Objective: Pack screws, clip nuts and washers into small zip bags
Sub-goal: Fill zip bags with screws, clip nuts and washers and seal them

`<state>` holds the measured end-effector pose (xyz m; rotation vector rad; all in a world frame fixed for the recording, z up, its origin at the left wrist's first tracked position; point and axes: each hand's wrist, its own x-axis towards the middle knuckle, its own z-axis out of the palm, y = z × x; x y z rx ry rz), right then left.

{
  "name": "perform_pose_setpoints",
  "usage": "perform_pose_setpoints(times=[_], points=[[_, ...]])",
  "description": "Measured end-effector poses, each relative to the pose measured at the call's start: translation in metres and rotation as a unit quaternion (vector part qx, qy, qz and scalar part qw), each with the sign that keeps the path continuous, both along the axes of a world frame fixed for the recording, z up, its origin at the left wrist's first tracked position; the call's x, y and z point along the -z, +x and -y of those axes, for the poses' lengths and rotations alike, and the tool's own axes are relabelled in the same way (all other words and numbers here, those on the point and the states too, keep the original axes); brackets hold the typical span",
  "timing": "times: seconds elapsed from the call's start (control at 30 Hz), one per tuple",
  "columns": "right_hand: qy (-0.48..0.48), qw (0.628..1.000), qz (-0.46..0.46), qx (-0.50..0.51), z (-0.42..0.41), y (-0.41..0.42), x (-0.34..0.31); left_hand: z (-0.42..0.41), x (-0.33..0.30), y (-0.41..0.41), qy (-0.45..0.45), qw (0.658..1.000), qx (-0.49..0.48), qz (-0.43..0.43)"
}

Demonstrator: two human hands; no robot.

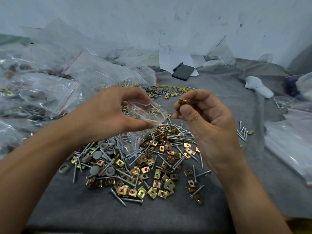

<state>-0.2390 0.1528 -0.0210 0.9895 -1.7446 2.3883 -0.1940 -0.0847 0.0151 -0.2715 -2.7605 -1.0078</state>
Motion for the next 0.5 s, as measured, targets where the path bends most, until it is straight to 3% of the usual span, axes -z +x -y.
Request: perform_pose_setpoints(times=[0.3, 0.5], points=[[-0.006, 1.000, 0.018, -0.023, 0.0013, -0.0010, 0.0001, -0.0022, -0.0011, 0.0008, -0.001, 1.000, 0.000, 0.003], [-0.112, 0.980, 0.137, -0.087, 0.0091, 0.0015, -0.0031, -0.0027, -0.0015, 0.0010, -0.002, 1.000, 0.002, 0.005]])
